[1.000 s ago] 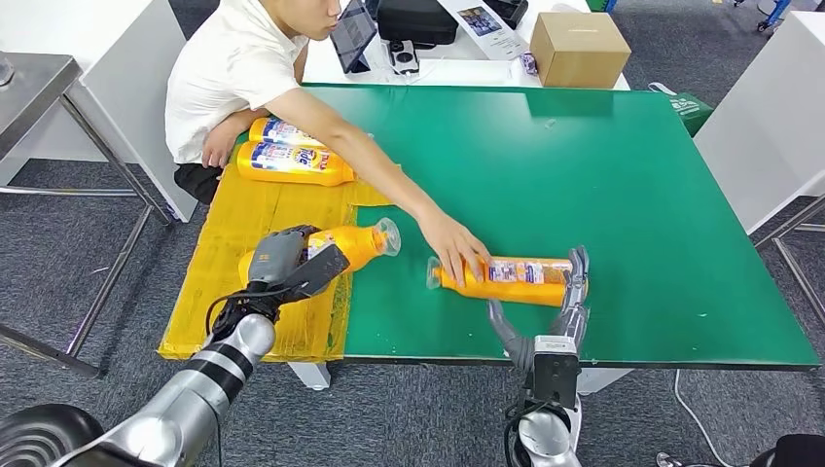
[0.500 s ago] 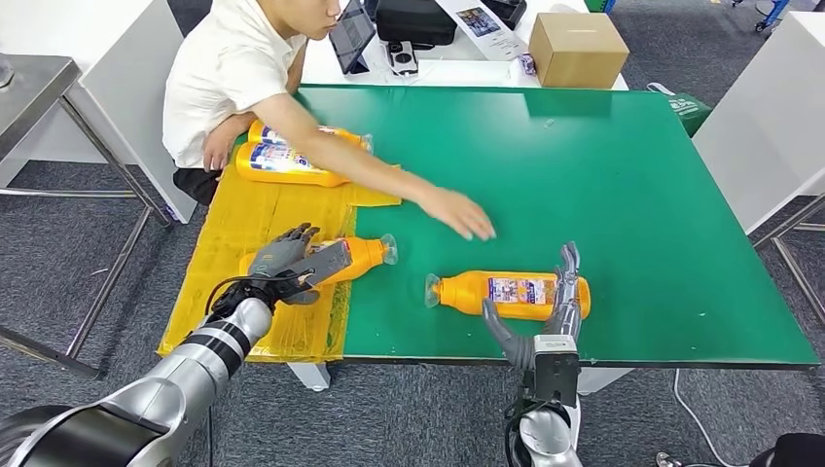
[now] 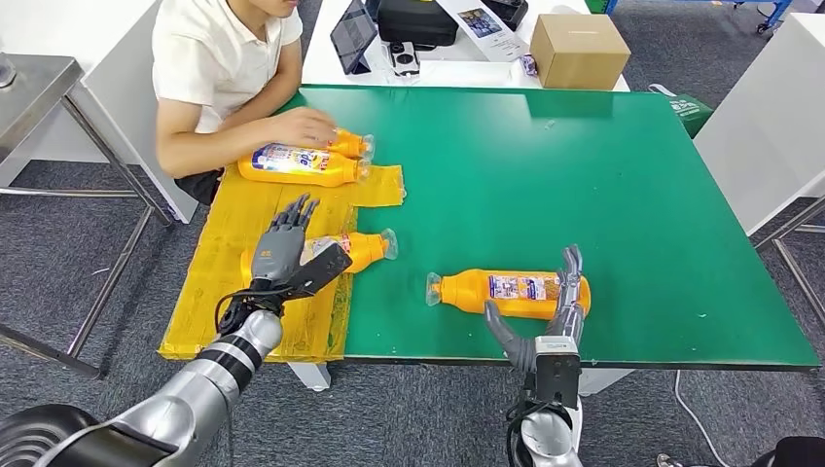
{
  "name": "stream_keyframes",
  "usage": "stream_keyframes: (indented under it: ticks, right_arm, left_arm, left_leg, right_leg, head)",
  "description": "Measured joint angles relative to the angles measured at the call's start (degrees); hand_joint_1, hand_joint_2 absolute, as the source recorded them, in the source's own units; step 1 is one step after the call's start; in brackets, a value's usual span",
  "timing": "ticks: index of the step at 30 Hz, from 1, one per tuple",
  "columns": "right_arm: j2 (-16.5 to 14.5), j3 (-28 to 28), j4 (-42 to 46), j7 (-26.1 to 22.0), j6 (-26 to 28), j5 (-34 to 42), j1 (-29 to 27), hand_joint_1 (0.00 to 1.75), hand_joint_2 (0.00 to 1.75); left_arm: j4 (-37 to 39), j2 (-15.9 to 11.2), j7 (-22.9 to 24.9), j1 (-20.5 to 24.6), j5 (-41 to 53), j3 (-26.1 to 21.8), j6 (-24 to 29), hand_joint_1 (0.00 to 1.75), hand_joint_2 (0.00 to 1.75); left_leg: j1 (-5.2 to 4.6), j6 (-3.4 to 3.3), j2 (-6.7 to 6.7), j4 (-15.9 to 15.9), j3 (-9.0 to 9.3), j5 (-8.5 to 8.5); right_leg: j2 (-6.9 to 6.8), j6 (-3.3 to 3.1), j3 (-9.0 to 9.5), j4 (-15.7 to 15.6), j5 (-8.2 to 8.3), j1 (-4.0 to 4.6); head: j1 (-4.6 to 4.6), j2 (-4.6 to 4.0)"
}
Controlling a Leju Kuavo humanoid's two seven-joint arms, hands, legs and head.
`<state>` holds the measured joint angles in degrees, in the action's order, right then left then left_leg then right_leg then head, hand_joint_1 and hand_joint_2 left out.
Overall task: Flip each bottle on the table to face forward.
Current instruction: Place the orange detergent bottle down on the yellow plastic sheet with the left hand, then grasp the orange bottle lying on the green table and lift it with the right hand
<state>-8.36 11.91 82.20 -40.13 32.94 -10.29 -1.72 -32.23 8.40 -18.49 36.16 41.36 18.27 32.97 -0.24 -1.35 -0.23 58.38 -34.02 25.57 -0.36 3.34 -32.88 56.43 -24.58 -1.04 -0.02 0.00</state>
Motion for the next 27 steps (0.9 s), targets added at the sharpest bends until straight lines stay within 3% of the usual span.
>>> stream_keyframes:
  ticks: [4,9,22,26,27]
  right_arm:
    - [-0.05,0.66,0.01,0.00,1.73,0.08,-0.06,0.00,0.00]
    - [-0.05,1.13,0.00,0.00,2.92,0.15,-0.07,0.00,0.00]
    - [-0.07,1.49,0.01,0.00,4.25,0.19,-0.11,0.00,0.00]
    - [0.01,1.49,0.03,0.00,4.86,-1.27,-0.20,0.00,1.75]
    - [0.15,1.48,0.01,0.01,4.75,-2.22,-0.21,0.00,1.75]
  left_arm:
    - [-8.62,1.82,-4.46,-4.88,1.95,-0.56,5.85,0.00,1.75]
    - [-16.39,3.09,-4.90,-8.81,9.21,-1.01,7.14,0.00,1.75]
    - [-21.75,3.79,-5.67,-11.18,7.97,-1.80,7.00,0.00,1.75]
    - [-23.92,4.26,-4.98,-12.46,0.86,-0.05,3.31,0.00,1.75]
    - [-24.80,4.28,-4.45,-12.94,-0.81,0.94,1.82,0.00,1.75]
  left_leg:
    - [-0.01,0.00,0.01,0.00,-0.12,0.02]
    - [-0.01,0.00,0.01,0.00,-0.15,0.03]
    - [0.00,0.00,0.00,0.00,-0.14,0.01]
    - [-0.01,0.00,0.00,0.00,-0.15,0.01]
    - [-0.01,0.00,0.00,0.00,-0.15,0.01]
  right_leg:
    - [0.00,0.00,-0.12,-0.01,-0.01,-0.01]
    - [0.01,0.00,-0.15,-0.02,-0.01,0.00]
    - [0.00,0.00,-0.15,-0.01,0.00,0.00]
    - [0.00,0.00,-0.16,-0.02,0.00,-0.01]
    - [0.00,0.00,-0.16,-0.02,0.00,-0.01]
  head:
    - [0.01,0.00]
    - [0.01,0.00]
    - [0.00,0.00]
    - [0.01,0.00]
    - [0.00,0.00]
